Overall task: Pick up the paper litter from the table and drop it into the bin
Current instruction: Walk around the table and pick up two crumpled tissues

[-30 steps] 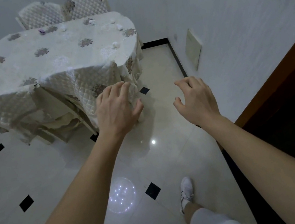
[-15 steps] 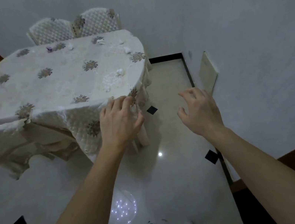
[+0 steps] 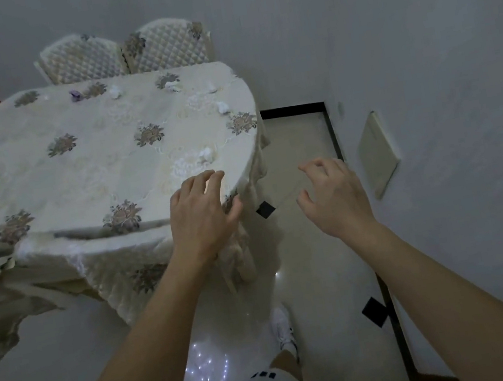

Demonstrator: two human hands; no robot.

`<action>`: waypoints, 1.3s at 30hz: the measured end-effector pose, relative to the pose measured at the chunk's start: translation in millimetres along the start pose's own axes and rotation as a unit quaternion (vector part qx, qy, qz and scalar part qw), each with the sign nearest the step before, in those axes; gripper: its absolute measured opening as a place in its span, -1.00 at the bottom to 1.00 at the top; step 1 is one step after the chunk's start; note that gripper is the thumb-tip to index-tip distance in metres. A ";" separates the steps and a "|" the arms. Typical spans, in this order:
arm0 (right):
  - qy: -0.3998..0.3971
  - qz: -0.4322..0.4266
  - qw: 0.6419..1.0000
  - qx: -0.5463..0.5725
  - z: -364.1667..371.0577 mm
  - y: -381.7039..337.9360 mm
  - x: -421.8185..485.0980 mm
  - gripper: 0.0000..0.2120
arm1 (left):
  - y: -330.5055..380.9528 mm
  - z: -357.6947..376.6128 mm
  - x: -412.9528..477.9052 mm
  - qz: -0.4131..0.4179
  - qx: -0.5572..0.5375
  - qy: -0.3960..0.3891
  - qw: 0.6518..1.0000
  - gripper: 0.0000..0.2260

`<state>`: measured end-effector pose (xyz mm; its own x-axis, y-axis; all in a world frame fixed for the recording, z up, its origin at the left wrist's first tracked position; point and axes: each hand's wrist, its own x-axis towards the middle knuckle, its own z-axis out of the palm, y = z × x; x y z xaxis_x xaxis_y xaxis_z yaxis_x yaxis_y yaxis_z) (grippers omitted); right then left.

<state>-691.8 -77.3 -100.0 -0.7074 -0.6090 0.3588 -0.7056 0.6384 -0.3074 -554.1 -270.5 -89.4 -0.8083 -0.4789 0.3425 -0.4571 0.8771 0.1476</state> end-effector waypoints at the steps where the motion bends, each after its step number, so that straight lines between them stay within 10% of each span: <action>1: 0.003 -0.001 1.000 -0.003 6.2 3.2 20.6 -0.65 | -4.2 6.4 21.4 0.001 0.001 0.003 1.000 -0.53; 24: -0.087 -0.053 0.992 0.074 156.6 42.1 367.3 -0.65 | -91.1 126.0 322.0 -0.097 -0.010 -0.024 0.995 -0.58; 39: -0.256 -0.320 0.900 0.149 249.1 70.3 588.7 -0.56 | -90.6 187.0 403.3 -0.358 0.010 -0.053 0.932 -0.60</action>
<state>-1168.3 -508.1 -129.9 -0.0255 -0.9930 0.1155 -0.9012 -0.0271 -0.4325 -908.1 -550.1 -138.1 -0.3255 -0.9431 0.0682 -0.8992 0.3311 0.2860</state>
